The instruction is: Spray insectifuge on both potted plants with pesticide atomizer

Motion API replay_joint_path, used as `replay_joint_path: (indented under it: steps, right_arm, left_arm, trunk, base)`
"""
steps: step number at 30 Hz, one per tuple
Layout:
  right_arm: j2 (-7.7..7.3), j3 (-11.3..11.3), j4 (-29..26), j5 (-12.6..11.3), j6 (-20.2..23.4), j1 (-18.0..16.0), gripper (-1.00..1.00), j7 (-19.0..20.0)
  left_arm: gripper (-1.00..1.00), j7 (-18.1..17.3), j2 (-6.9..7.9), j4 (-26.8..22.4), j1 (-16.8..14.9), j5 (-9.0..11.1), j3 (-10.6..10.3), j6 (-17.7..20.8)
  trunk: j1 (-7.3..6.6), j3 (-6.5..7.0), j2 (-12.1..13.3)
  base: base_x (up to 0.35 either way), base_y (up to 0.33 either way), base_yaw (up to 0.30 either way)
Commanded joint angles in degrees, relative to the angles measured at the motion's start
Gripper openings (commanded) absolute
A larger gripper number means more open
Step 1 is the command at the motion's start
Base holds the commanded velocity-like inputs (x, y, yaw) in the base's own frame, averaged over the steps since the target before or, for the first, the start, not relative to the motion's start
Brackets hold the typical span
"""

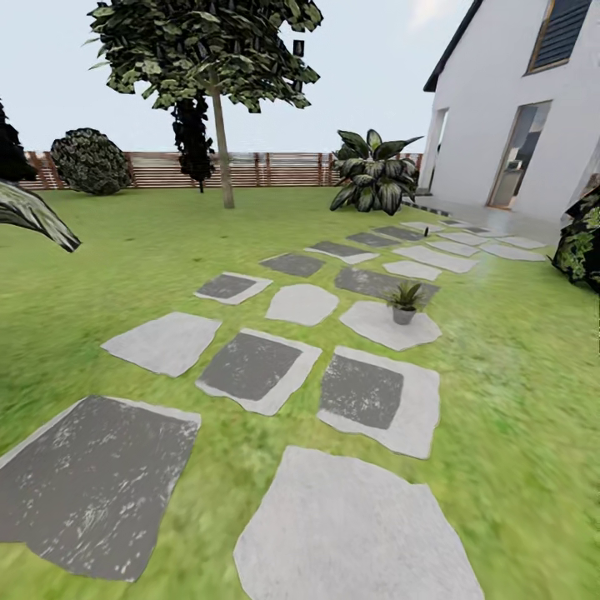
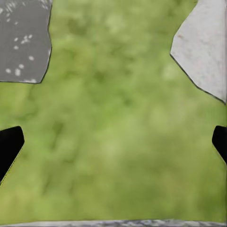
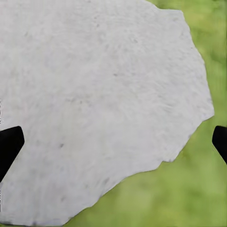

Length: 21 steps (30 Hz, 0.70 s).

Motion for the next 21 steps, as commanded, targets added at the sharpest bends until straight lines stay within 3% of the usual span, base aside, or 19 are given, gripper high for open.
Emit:
replay_joint_path:
  steps: [1,16,21]
  right_arm:
    - [0.08,0.0,0.0,0.0,-0.2,0.0,1.00,0.0]
    - [0.62,-0.5,-0.1,-0.2,-0.3,0.0,1.00,-0.4]
    - [0.59,-0.8,-0.1,-0.2,-0.3,0.0,1.00,-0.4]
  left_arm:
    - [1.00,0.0,0.01,0.0,0.0,0.1,0.1,-0.2]
    - [1.00,0.0,0.15,0.0,0.1,0.1,0.0,-0.5]
    - [1.00,0.5,0.29,0.0,0.4,0.1,-0.1,-3.6]
  trunk:
    - [0.02,-0.06,0.0]
    - [0.02,-0.09,0.0]
    - [0.02,-0.09,0.0]
  base:
    - [0.341,0.000,-0.076]
    - [0.340,0.000,-0.010]
    - [0.340,0.000,0.000]
